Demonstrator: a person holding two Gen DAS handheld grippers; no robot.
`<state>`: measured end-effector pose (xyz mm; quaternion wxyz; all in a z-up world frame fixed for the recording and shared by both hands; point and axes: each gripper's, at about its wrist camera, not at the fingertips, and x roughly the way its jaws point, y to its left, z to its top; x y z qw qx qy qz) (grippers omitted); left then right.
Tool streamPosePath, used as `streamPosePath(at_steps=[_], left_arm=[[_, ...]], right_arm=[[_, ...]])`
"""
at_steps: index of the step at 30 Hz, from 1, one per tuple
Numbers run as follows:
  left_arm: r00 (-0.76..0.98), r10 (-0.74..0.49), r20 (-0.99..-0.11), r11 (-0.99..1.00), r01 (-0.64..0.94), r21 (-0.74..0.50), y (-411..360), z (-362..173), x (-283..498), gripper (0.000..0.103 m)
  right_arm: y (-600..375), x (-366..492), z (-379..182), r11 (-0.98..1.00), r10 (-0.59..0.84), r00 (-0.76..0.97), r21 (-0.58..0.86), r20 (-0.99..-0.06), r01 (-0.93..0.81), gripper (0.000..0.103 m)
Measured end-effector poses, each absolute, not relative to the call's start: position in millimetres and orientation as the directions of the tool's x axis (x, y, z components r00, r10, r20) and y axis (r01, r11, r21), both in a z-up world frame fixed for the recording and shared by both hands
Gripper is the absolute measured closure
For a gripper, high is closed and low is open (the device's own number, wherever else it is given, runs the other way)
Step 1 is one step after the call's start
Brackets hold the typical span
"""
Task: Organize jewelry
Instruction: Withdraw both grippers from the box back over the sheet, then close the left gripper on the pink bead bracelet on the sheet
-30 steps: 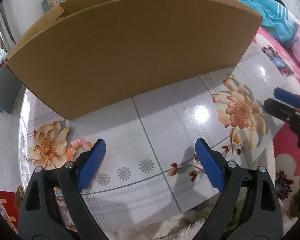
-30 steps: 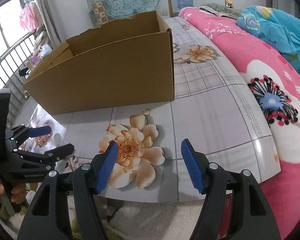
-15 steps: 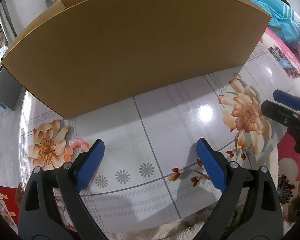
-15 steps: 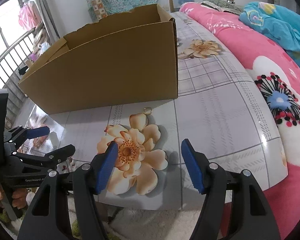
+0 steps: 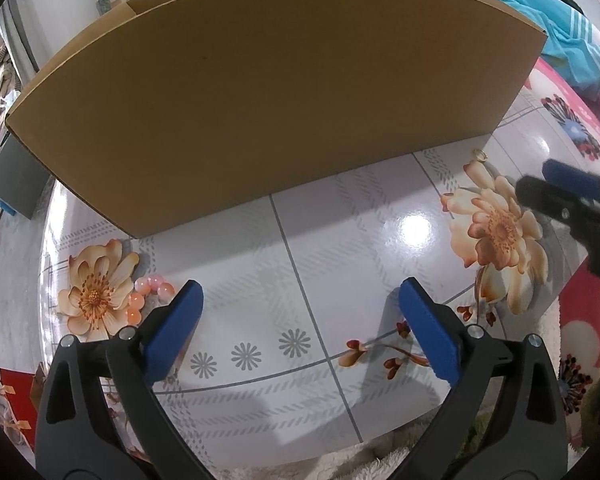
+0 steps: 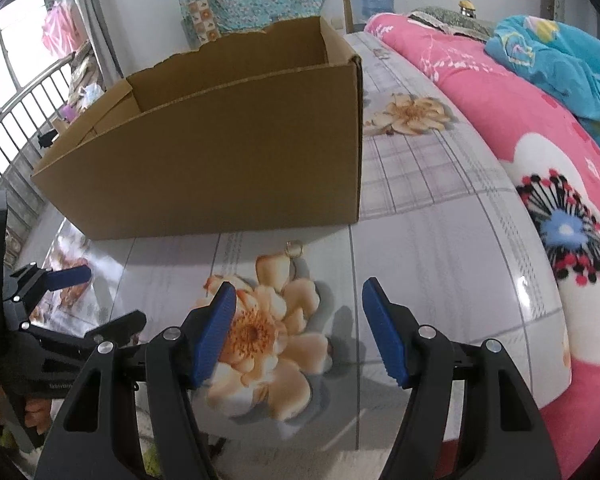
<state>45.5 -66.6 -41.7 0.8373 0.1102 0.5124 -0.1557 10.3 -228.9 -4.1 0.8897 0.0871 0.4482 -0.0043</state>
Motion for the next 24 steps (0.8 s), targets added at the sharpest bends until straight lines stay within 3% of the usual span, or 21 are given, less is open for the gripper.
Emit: streamPosePath(at_steps=[6, 11, 13, 14, 16, 24], left_arm=[[0.51, -0.256, -0.821, 0.905, 0.426, -0.018, -37, -23, 26, 0.008], [0.595, -0.249, -0.764, 0.89, 0.452, 0.062, -1, -14, 0, 0.011], [0.583, -0.254, -0.772, 0.881, 0.469, 0.064, 5, -17, -6, 0.034], [0.565, -0.254, -0.785, 0.878, 0.475, 0.058, 7, -19, -7, 0.038], [0.545, -0.259, -0.797, 0.876, 0.481, 0.044, 10, -23, -5, 0.056], [0.505, -0.225, -0.833, 0.886, 0.461, 0.041, 16, -35, 18, 0.079]], right_arm=[[-225, 15, 2, 0.988, 0.077, 0.609, 0.144, -0.789, 0.062, 0.039], [-223, 15, 1, 0.988, 0.081, 0.611, 0.144, -0.788, 0.055, 0.039], [-225, 17, -1, 0.986, 0.089, 0.608, 0.155, -0.789, 0.058, 0.039], [-225, 18, -2, 0.985, 0.09, 0.606, 0.159, -0.791, 0.061, 0.039], [-225, 19, -2, 0.985, 0.091, 0.603, 0.161, -0.792, 0.062, 0.039], [-224, 19, 1, 0.987, 0.088, 0.606, 0.152, -0.791, 0.056, 0.039]])
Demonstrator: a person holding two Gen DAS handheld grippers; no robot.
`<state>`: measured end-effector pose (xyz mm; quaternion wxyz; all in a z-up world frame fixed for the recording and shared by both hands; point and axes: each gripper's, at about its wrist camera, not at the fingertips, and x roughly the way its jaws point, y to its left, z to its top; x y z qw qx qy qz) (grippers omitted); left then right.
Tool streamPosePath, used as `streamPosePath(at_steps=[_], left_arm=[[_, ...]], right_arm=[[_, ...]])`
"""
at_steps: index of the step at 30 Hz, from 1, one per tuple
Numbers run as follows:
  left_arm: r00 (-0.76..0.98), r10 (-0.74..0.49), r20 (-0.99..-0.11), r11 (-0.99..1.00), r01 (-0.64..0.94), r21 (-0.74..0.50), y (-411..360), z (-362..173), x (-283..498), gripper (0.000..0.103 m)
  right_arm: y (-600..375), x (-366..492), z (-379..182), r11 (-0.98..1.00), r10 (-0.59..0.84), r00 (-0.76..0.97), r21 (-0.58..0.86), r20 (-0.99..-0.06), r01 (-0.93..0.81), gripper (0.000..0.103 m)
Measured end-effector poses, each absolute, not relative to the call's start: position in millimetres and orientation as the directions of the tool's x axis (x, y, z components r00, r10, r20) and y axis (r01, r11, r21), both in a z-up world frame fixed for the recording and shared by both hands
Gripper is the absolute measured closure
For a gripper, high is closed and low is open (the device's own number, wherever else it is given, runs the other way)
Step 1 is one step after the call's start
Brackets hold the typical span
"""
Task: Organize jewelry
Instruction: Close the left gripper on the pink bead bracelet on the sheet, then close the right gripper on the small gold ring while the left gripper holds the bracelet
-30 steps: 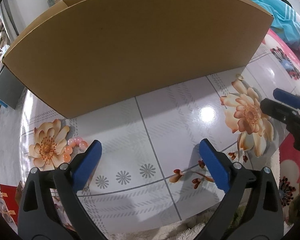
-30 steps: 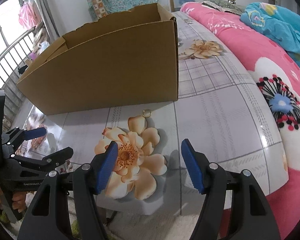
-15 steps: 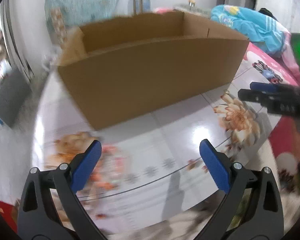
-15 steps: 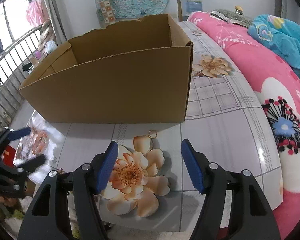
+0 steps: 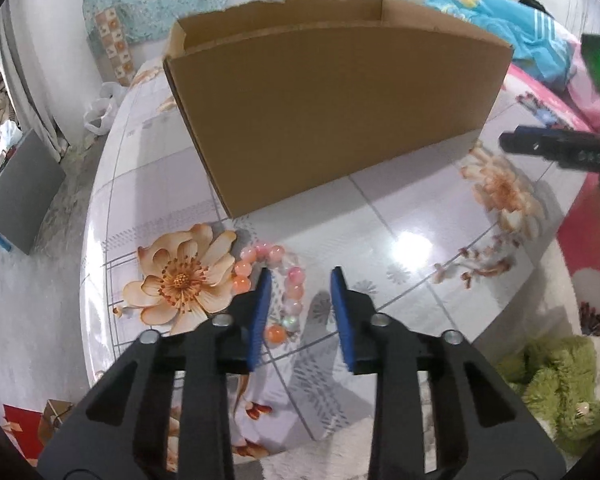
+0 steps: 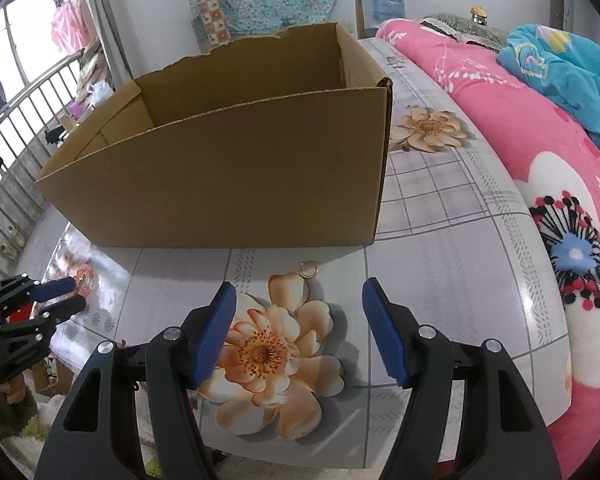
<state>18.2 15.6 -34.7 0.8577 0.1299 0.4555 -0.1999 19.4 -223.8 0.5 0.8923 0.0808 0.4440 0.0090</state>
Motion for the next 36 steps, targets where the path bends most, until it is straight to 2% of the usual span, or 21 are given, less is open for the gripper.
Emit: streamPosePath(at_steps=[3, 6, 10, 19, 29, 36], left_arm=[[0.49, -0.231, -0.84, 0.893, 0.451, 0.017, 20, -38, 24, 0.082], [0.492, -0.238, -0.838, 0.896, 0.444, 0.007, 24, -38, 28, 0.094], [0.482, -0.284, -0.829, 0.888, 0.458, -0.038, 26, -37, 32, 0.095], [0.467, -0.413, -0.782, 0.831, 0.544, -0.115, 2, -24, 28, 0.095], [0.45, -0.444, -0.775, 0.811, 0.569, -0.134, -14, -22, 22, 0.095], [0.446, -0.447, -0.776, 0.813, 0.565, -0.144, -14, -24, 26, 0.095]], right_arm=[[-225, 20, 0, 0.987, 0.085, 0.605, 0.152, -0.792, 0.06, 0.039], [-225, 19, 0, 0.988, 0.079, 0.609, 0.144, -0.789, 0.058, 0.039], [-224, 18, 1, 0.99, 0.076, 0.616, 0.135, -0.784, 0.049, 0.04], [-216, 25, 0, 0.995, 0.092, 0.612, 0.092, -0.786, -0.032, 0.056], [-211, 40, -8, 0.998, 0.059, 0.608, 0.039, -0.792, -0.046, 0.077], [-213, 48, -15, 1.0, 0.024, 0.597, 0.03, -0.802, 0.0, 0.08]])
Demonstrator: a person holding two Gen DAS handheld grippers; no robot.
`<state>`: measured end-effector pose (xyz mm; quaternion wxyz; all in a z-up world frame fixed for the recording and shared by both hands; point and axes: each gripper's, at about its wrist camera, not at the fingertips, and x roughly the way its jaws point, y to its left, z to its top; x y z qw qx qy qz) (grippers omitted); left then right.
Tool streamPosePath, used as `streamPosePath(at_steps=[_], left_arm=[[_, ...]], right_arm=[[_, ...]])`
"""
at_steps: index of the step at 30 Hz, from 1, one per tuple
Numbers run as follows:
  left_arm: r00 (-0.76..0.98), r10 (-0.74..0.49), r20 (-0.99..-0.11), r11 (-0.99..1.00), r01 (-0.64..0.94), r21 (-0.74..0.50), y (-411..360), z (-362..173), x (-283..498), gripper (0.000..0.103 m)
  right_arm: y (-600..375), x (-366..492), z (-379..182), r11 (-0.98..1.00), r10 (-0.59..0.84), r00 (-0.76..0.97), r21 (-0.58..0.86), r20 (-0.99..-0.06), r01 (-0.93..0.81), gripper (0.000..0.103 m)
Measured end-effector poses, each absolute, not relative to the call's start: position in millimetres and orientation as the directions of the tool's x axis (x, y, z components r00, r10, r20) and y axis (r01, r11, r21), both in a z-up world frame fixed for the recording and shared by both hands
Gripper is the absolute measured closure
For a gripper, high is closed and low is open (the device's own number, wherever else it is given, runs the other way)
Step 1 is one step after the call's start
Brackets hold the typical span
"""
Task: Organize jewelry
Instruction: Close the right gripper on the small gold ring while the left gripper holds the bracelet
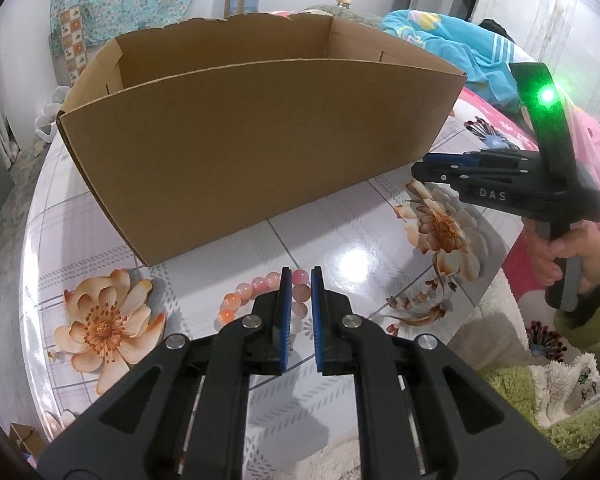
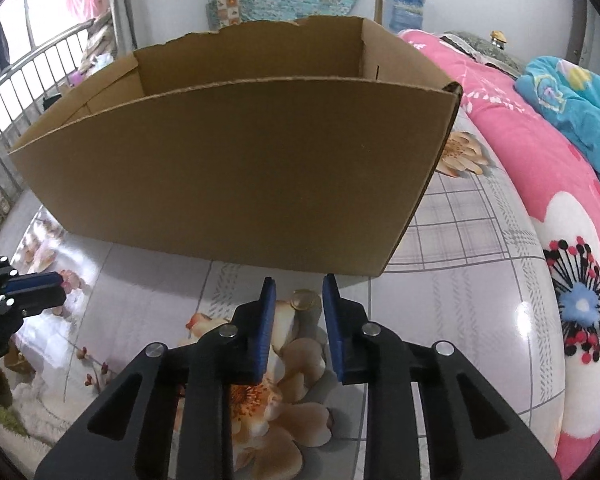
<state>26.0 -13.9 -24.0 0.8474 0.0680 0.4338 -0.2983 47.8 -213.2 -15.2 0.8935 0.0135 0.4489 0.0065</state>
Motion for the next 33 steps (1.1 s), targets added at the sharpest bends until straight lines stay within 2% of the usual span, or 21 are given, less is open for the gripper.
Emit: streamPosePath(at_steps=[7, 9, 16, 19, 28, 33], left_arm=[[0.444, -0.443, -0.779, 0.814, 0.562, -0.143, -14, -24, 27, 0.095], [0.442, -0.443, -0.78, 0.815, 0.561, -0.146, -15, -24, 28, 0.095], [0.446, -0.445, -0.776, 0.815, 0.561, -0.144, -14, -24, 29, 0.095], [0.45, -0.445, -0.775, 0.817, 0.558, -0.145, -12, -23, 29, 0.095], [0.473, -0.44, -0.763, 0.826, 0.547, -0.137, -2, -15, 23, 0.095], [0.478, -0.438, -0.761, 0.829, 0.543, -0.135, 1, -14, 20, 0.095]], right_arm=[[-209, 50, -22, 0.998, 0.012, 0.591, 0.049, -0.807, 0.048, 0.086], [-207, 50, -22, 0.997, 0.006, 0.593, 0.054, -0.805, 0.064, 0.091], [-208, 47, -22, 0.993, 0.012, 0.599, 0.078, -0.801, 0.083, 0.092], [-210, 45, -21, 0.992, 0.027, 0.599, 0.097, -0.8, 0.085, 0.099], [-215, 32, -12, 0.985, 0.066, 0.618, 0.151, -0.784, 0.086, 0.099], [-216, 29, -9, 0.988, 0.046, 0.622, 0.126, -0.782, 0.085, 0.099]])
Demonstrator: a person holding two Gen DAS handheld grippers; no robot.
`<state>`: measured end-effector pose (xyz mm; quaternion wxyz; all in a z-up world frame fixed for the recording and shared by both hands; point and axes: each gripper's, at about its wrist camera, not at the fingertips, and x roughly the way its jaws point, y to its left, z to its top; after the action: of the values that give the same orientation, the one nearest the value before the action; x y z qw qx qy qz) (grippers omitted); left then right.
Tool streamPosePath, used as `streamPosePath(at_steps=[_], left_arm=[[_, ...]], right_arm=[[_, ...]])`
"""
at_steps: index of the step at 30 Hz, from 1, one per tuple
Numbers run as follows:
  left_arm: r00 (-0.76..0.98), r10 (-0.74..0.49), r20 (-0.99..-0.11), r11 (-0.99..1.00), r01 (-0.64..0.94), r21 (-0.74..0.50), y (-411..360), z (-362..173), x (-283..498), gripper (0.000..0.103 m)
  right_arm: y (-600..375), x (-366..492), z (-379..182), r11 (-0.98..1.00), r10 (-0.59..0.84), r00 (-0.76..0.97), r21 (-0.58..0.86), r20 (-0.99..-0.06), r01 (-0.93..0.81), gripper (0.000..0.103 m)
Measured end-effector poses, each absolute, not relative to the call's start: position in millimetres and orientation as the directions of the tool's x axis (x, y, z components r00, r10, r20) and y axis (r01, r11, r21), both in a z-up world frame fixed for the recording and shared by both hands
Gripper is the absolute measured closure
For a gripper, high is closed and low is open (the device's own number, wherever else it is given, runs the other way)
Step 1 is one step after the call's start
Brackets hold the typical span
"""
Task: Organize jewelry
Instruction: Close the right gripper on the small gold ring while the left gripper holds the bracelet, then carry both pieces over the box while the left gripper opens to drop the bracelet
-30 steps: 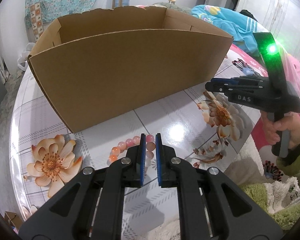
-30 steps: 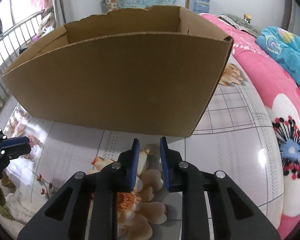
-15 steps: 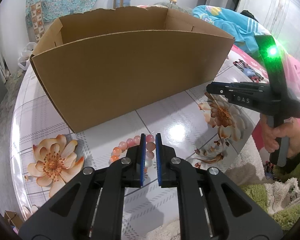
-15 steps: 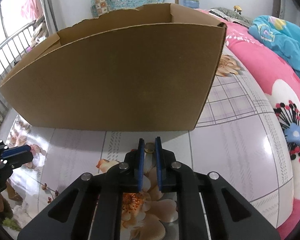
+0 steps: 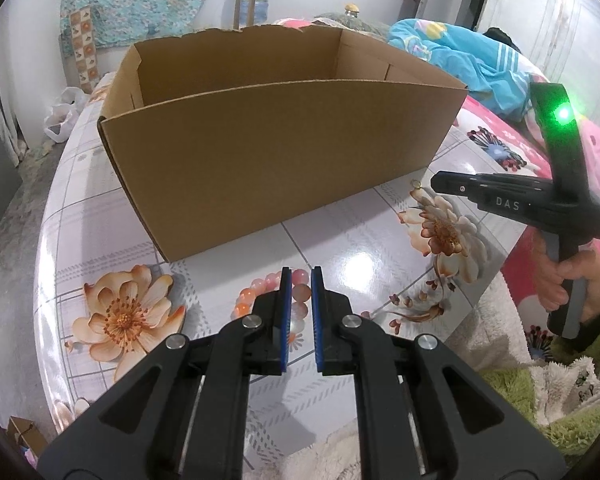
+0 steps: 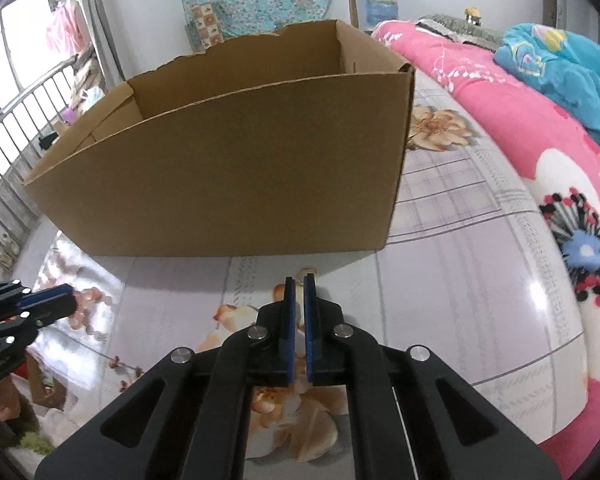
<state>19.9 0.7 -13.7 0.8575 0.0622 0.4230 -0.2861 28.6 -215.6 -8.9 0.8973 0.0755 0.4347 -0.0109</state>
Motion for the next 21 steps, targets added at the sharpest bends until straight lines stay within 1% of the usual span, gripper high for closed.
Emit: streamPosePath(at_steps=[5, 10, 16, 18, 21], left_arm=[[0.48, -0.438, -0.76, 0.827, 0.546, -0.132, 1, -13, 20, 0.095], [0.478, -0.438, -0.762, 0.829, 0.543, -0.135, 0, -14, 19, 0.095], [0.472, -0.44, -0.764, 0.828, 0.542, -0.142, 0, -16, 22, 0.095], [0.469, -0.443, -0.764, 0.825, 0.546, -0.143, 0, -16, 22, 0.095], [0.465, -0.445, -0.765, 0.824, 0.548, -0.146, 1, -17, 24, 0.095]], right_arm=[[-223, 43, -12, 0.991, 0.008, 0.607, 0.087, -0.795, 0.101, 0.099], [-213, 50, -20, 0.996, 0.016, 0.581, 0.063, -0.813, 0.06, 0.099], [-205, 47, -18, 0.996, 0.073, 0.567, 0.09, -0.821, 0.003, 0.099], [-207, 46, -16, 0.994, 0.099, 0.564, 0.103, -0.82, -0.025, 0.097], [-208, 47, -13, 0.989, 0.149, 0.547, 0.111, -0.824, -0.102, 0.097]])
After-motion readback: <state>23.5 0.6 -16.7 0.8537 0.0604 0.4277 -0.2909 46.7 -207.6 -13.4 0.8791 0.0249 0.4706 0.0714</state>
